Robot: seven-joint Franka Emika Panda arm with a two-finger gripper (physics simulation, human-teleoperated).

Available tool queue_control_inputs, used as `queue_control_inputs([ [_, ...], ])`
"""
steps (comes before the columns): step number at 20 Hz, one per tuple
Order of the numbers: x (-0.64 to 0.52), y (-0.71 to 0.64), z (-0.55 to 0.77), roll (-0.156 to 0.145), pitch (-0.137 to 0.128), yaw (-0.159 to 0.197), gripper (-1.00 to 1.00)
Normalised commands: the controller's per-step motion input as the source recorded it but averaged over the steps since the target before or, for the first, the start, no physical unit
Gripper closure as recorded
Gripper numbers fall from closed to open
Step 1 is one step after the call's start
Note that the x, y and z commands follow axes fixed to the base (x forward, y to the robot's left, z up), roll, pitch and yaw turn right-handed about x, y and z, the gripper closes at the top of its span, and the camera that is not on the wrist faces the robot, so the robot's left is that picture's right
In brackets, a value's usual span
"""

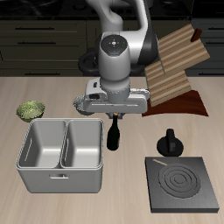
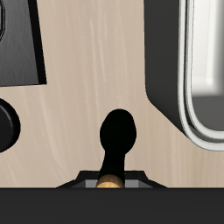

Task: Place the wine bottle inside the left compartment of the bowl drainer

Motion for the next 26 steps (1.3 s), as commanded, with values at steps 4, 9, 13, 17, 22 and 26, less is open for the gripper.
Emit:
queue_control_inputs([
  [4,-0.27,0.19,0.29,0.057,-0.016,0.0,1.0],
  [9,-0.32,0.09,0.4,0.031,-0.012,0.02,1.0],
  [13,-0.34,0.01,0.38,0.034,-0.026,0.011,1.0],
  [17,-0.42,0.12,0.45,0.044,-0.021,0.052,1.0],
  [22,-0.15,-0.11,0.34,-0.005,-0.029,0.014,1.0],
  [26,-0.1,-0.24,0.45,-0.005,-0.043,-0.018,1.0],
])
